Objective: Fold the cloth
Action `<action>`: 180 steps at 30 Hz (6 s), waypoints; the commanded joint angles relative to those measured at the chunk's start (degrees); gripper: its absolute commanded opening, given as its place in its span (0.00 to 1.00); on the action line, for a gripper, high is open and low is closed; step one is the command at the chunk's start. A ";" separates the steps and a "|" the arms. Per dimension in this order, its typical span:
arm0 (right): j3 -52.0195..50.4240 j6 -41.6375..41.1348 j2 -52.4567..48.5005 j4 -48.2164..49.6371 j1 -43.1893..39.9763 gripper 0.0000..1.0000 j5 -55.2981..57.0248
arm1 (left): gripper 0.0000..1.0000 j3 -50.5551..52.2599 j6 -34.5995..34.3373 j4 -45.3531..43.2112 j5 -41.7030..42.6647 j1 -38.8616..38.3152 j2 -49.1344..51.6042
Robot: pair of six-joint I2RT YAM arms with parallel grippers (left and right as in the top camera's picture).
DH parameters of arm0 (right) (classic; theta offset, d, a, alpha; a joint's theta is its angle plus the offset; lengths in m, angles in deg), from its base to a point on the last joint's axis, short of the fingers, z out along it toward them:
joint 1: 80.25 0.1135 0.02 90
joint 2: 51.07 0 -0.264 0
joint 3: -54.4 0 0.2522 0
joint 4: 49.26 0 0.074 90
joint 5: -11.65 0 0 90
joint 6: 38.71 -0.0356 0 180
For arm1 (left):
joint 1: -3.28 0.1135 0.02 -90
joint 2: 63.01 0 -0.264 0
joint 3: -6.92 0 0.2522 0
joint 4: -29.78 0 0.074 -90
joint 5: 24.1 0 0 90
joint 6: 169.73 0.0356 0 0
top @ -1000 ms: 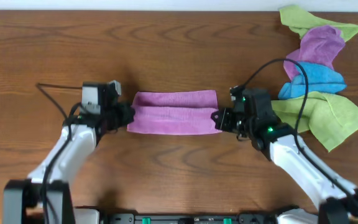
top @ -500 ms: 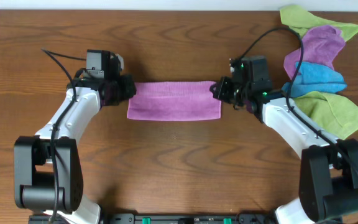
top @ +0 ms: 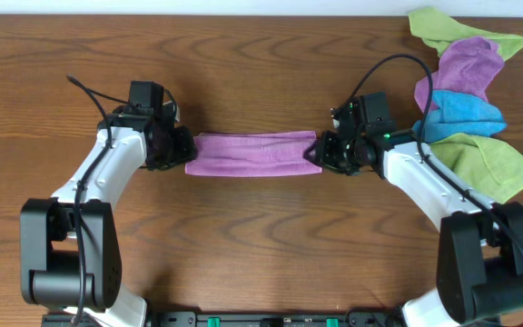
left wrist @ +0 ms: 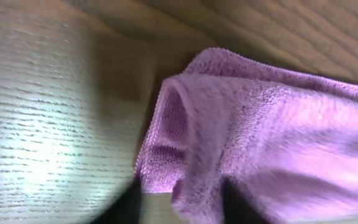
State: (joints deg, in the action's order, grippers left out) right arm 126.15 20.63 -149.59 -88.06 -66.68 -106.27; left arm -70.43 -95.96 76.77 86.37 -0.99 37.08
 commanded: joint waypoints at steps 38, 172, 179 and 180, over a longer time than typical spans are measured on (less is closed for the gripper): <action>5.66 6.12 -0.02 -3.10 -4.00 0.79 4.33 | 0.06 -1.27 6.29 -6.47 -20.85 -11.56 12.33; 22.23 11.37 -9.35 -9.27 13.60 0.02 27.85 | 0.95 0.50 0.55 9.27 -7.54 -11.41 -15.89; 22.23 10.69 -14.21 -8.87 12.37 0.01 31.56 | 0.95 9.55 -1.42 -5.92 1.81 -11.41 -10.36; 22.23 10.08 -14.86 -8.85 12.00 0.01 31.58 | 0.95 11.02 -1.51 -8.37 3.61 -11.41 -10.08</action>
State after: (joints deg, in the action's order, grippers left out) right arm 147.60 32.74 -162.05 -96.95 -53.50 -76.90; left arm -62.02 -96.53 71.35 84.12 -12.35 26.17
